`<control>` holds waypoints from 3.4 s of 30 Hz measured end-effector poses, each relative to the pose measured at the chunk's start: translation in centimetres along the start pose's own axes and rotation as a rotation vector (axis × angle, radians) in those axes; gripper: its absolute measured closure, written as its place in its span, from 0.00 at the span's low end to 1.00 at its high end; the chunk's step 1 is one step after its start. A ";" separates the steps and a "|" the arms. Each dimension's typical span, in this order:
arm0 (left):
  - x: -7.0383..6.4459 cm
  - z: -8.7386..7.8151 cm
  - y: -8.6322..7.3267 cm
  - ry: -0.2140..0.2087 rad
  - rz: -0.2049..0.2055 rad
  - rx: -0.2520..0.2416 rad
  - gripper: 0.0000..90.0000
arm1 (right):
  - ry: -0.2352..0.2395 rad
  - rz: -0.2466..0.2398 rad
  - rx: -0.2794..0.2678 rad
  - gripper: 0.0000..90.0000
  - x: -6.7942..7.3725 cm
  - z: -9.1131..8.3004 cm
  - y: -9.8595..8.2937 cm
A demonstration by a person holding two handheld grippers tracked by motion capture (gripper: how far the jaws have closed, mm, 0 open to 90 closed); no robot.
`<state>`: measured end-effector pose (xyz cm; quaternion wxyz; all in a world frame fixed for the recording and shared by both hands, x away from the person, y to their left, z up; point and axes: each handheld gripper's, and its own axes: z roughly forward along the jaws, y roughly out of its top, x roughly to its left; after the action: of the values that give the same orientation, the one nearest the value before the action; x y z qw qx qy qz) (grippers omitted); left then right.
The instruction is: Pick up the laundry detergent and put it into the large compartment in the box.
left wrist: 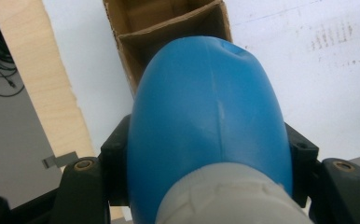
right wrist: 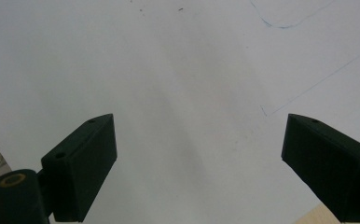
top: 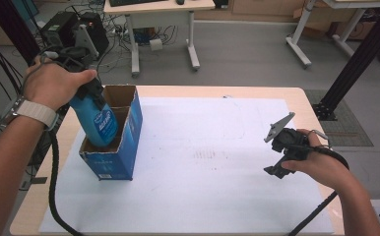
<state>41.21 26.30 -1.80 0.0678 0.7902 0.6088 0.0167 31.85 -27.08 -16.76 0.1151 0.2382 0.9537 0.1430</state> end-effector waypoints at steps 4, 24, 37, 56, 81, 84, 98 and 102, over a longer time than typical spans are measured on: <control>0.1 1.3 0.2 0.004 0.005 0.005 0.42 | 0.002 0.003 0.001 0.11 0.0 0.1 0.1; 0.0 7.0 0.8 0.017 0.009 0.055 0.42 | 0.017 0.003 0.022 0.11 -0.3 0.7 0.4; 0.0 9.8 1.4 0.011 0.020 0.091 0.42 | 0.028 0.006 0.036 0.11 -0.4 0.9 0.6; 0.7 12.5 1.4 -0.005 0.027 0.107 0.42 | 0.037 0.010 0.050 0.11 -0.6 1.3 0.9; 0.7 10.5 0.7 -0.025 0.111 0.080 0.28 | 0.041 0.013 0.053 0.11 -0.7 1.4 1.0; 0.9 8.8 -0.1 -0.025 0.125 0.034 0.28 | 0.041 0.008 0.051 0.11 -0.8 1.4 1.0; -1.4 2.3 -1.7 0.010 0.386 -0.067 0.06 | 0.038 0.007 0.046 0.11 -0.5 1.3 1.4; -2.3 1.6 -1.4 0.023 0.476 -0.075 0.05 | 0.036 0.012 0.046 0.11 -0.5 1.2 1.1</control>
<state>39.41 24.29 -3.38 0.0843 0.9080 0.4053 0.0641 33.07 -26.09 -17.43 0.0914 0.2438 0.9572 0.1260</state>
